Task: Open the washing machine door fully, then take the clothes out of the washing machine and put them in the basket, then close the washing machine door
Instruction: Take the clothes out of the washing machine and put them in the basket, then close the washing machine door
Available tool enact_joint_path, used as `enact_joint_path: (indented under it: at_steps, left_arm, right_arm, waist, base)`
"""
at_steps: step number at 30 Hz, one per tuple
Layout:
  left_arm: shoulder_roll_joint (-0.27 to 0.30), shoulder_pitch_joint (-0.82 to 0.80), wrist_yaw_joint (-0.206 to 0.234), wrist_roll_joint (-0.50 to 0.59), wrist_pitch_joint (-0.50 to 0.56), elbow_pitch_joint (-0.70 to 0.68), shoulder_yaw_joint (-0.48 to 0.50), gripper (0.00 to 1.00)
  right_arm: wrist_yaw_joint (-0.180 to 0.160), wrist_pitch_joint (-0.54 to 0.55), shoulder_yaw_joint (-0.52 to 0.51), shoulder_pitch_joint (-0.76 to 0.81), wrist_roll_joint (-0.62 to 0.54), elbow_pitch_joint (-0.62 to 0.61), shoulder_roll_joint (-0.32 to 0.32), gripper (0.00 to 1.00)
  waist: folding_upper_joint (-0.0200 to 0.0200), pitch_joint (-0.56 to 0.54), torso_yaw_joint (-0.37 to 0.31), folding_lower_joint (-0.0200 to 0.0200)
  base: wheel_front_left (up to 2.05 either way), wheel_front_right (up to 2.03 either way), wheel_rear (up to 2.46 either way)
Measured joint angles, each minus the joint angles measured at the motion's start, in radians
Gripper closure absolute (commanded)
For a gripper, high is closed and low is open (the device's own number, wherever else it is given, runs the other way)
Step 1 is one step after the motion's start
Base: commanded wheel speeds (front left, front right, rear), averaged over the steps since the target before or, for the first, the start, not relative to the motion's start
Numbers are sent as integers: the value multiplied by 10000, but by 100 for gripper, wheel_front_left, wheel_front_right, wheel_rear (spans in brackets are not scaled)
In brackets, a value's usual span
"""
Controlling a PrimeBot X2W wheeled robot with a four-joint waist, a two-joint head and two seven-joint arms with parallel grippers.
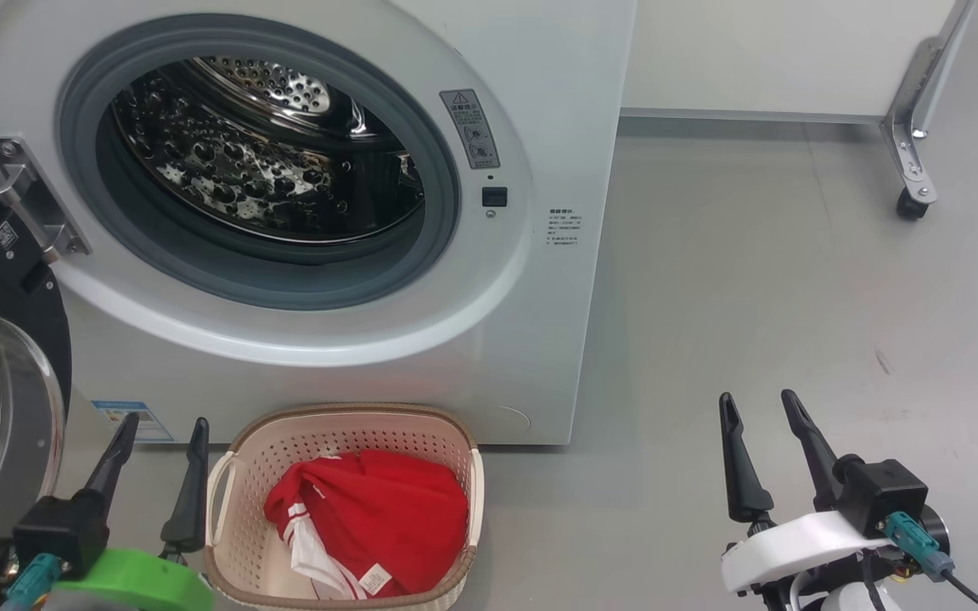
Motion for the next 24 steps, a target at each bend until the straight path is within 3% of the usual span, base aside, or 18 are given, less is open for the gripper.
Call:
enact_joint_path:
  at_steps: [24]
  left_arm:
    - [-376,692,-21,717,2,-711,389,0]
  right_arm:
    - [224,0,-136,184,-31,-61,6,0]
  waist:
    - [0,27,-146,0]
  base:
    - [0,0,0]
